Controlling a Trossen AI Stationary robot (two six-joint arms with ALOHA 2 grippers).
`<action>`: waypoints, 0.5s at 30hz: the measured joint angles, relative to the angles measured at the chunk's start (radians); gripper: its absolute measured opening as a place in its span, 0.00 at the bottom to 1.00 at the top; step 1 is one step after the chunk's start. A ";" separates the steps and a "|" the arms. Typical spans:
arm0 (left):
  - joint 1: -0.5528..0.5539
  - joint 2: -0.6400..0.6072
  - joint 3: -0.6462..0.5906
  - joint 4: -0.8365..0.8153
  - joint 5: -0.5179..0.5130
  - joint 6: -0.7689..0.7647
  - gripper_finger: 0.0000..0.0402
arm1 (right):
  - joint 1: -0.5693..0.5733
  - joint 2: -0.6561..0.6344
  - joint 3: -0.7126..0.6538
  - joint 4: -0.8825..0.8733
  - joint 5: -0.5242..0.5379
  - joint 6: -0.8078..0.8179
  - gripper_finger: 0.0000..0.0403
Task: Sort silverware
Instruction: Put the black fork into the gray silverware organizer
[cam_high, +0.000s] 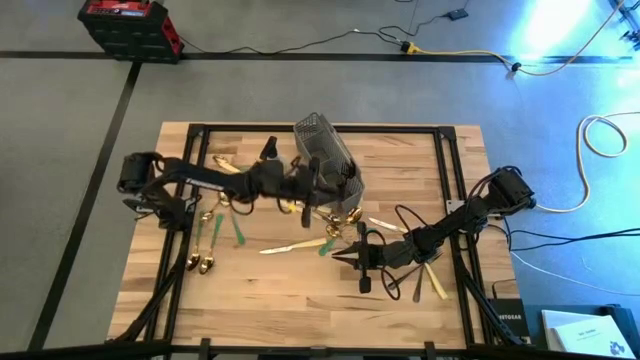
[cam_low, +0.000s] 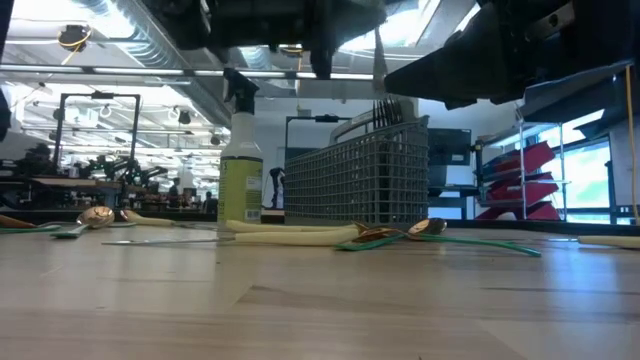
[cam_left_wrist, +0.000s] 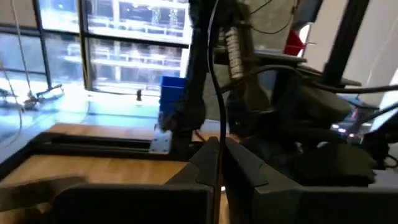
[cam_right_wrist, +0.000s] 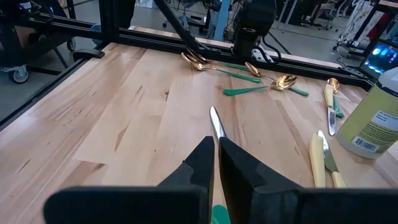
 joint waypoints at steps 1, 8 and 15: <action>0.020 0.000 0.000 -0.006 0.013 -0.006 0.00 | 0.000 0.000 0.000 -0.002 0.000 0.000 0.02; 0.110 0.001 0.000 0.004 0.155 -0.012 0.00 | 0.000 0.000 0.000 -0.005 0.006 0.000 0.02; 0.149 0.001 0.000 -0.003 0.280 -0.012 0.00 | -0.008 0.000 0.000 0.016 0.019 -0.002 0.02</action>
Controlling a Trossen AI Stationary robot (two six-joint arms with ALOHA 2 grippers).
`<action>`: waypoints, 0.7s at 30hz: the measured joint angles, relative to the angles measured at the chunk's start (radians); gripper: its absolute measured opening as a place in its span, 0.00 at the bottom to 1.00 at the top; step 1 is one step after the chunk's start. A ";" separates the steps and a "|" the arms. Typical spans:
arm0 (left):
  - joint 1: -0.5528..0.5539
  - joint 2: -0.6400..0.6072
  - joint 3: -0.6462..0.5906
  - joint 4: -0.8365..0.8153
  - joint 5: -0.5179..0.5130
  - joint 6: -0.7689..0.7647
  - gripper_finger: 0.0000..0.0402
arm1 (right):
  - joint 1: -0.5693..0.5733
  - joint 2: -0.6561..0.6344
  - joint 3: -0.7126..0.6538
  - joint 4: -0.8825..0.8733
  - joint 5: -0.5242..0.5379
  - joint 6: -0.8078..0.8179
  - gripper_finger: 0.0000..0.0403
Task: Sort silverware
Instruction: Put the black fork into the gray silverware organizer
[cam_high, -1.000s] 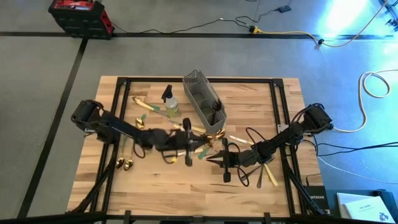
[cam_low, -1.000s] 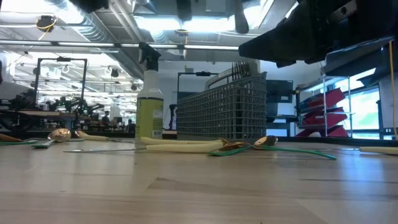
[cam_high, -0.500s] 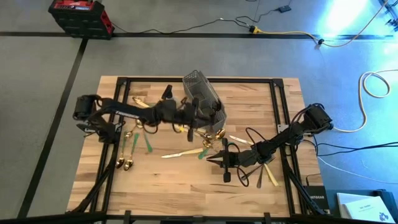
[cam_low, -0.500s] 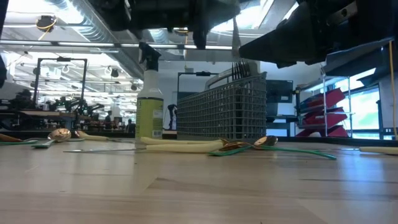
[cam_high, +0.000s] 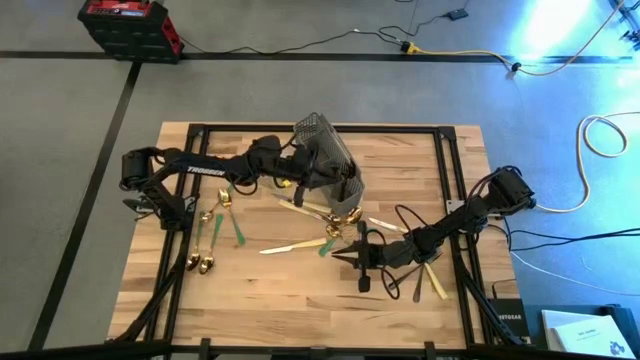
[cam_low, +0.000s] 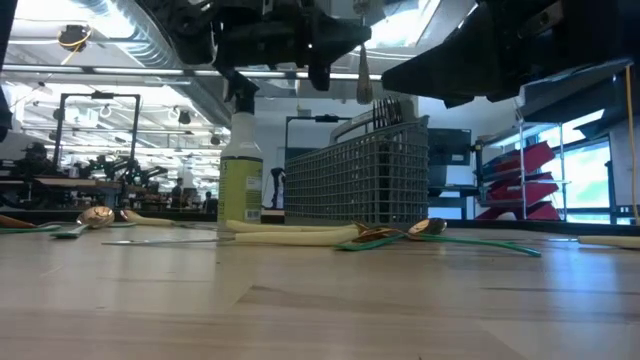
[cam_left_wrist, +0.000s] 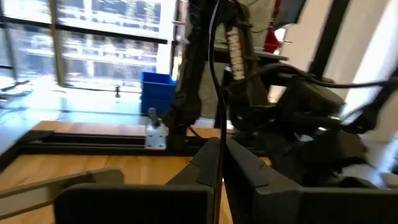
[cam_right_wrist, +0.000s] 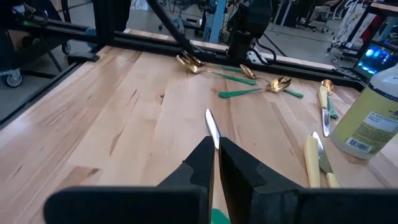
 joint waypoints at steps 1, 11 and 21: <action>0.006 0.000 0.000 0.000 0.013 0.000 0.00 | 0.001 0.000 0.000 -0.001 0.000 0.000 0.02; 0.065 0.158 0.100 -0.001 0.103 -0.045 0.00 | 0.000 0.000 0.000 -0.006 0.005 0.000 0.02; 0.065 0.208 0.157 -0.006 0.123 -0.049 0.00 | 0.001 0.000 0.000 -0.044 0.001 0.002 0.02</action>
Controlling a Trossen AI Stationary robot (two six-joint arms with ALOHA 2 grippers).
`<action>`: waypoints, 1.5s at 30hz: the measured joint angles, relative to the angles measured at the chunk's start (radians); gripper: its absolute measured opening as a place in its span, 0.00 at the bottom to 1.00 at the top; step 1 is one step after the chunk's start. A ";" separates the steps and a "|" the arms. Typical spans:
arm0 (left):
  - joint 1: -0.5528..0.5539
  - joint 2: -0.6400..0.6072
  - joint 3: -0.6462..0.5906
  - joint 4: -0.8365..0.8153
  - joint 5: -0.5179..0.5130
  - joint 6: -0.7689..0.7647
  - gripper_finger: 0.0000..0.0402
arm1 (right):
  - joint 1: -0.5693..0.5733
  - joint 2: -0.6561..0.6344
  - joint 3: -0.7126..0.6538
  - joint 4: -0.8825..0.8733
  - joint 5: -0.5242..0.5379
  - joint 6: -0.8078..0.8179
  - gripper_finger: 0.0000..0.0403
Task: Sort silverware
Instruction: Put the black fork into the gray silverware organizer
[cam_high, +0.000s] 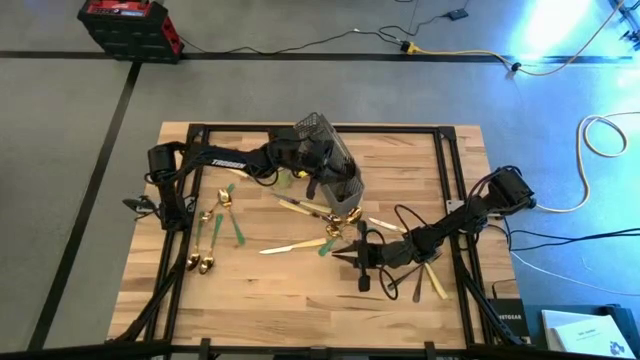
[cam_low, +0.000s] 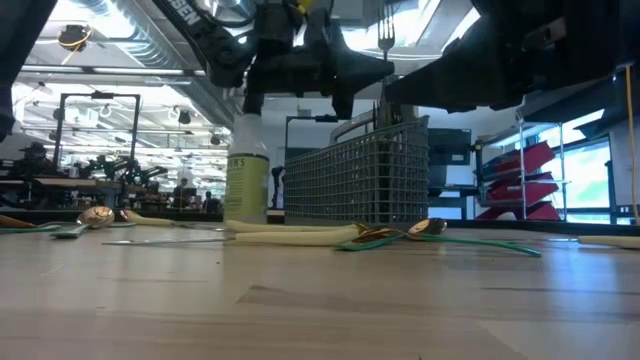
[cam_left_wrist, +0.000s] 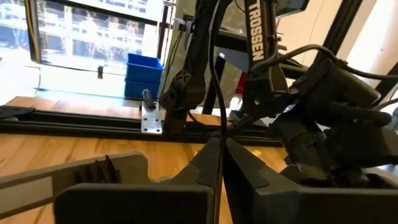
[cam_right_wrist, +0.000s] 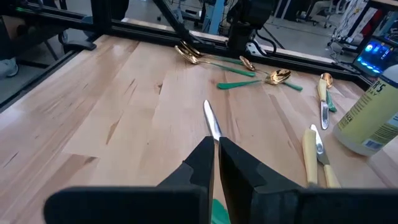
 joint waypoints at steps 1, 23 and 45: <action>0.000 0.000 0.000 -0.001 -0.007 -0.007 0.00 | 0.000 0.000 0.000 -0.001 0.000 0.000 0.02; -0.063 0.000 0.000 -0.075 -0.190 0.037 0.00 | 0.001 0.000 0.000 -0.003 -0.130 0.034 0.02; -0.090 0.000 0.000 -0.149 -0.364 0.043 0.22 | 0.045 0.000 0.009 -0.005 -0.071 0.043 0.02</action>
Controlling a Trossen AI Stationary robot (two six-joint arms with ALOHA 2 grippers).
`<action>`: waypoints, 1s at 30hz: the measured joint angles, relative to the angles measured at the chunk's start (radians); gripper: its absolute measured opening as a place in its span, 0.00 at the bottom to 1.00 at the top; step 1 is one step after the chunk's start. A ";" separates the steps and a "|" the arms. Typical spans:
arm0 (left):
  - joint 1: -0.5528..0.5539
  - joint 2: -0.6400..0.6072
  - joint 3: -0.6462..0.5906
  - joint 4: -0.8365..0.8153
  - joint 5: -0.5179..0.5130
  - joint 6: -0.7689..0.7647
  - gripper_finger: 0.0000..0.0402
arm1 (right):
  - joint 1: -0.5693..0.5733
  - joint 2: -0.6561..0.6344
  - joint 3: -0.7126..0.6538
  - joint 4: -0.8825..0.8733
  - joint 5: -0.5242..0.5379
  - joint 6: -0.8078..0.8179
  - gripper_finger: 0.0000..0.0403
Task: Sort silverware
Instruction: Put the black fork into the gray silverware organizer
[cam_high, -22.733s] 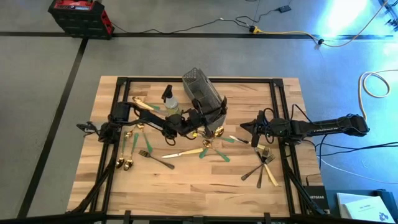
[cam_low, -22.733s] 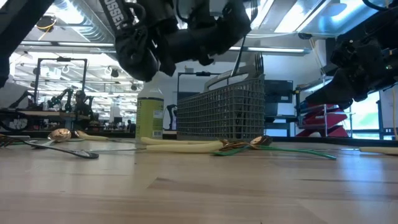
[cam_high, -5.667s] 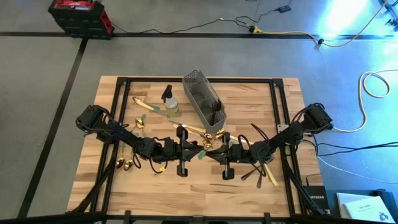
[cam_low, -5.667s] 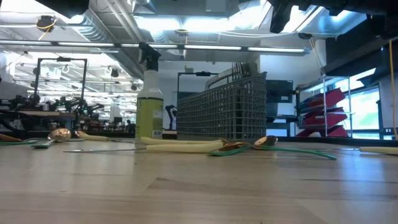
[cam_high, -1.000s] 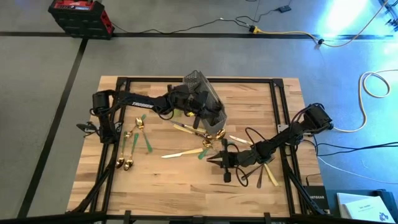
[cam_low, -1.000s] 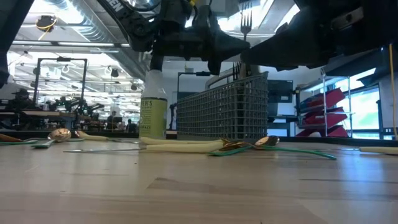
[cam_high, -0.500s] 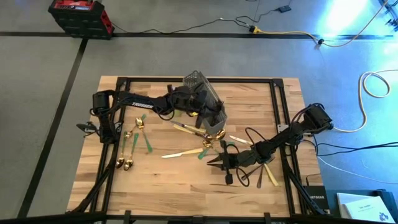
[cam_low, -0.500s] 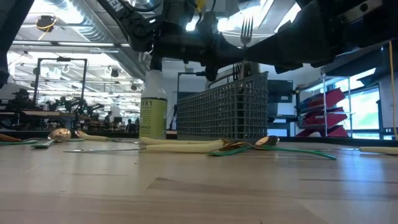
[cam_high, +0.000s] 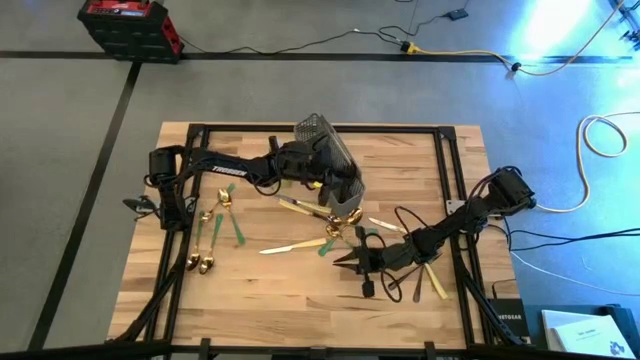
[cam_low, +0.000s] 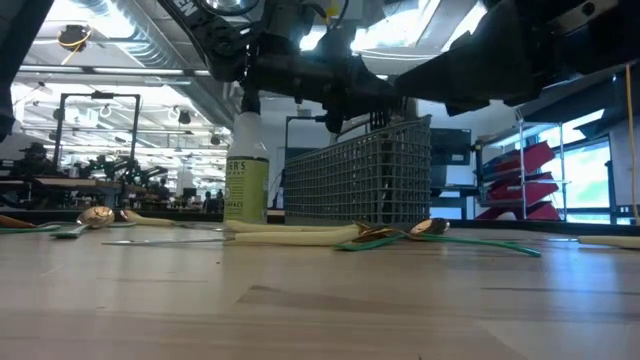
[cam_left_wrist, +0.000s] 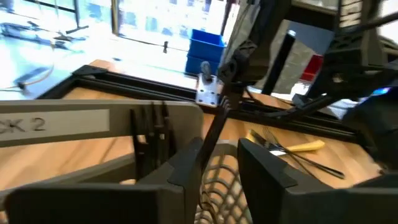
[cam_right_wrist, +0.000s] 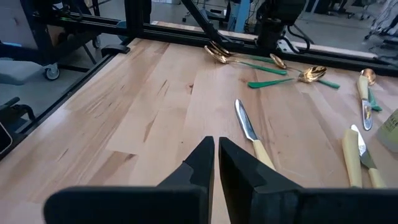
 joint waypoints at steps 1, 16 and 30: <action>0.000 0.000 0.000 -0.001 -0.007 0.012 0.22 | 0.011 0.000 0.004 -0.001 0.013 -0.012 0.02; -0.028 -0.008 0.000 0.000 -0.163 0.209 0.22 | 0.074 0.000 0.101 -0.184 0.091 -0.071 0.02; -0.189 -0.080 -0.001 -0.082 -0.636 0.807 0.22 | 0.109 0.001 0.291 -0.695 0.268 -0.098 0.02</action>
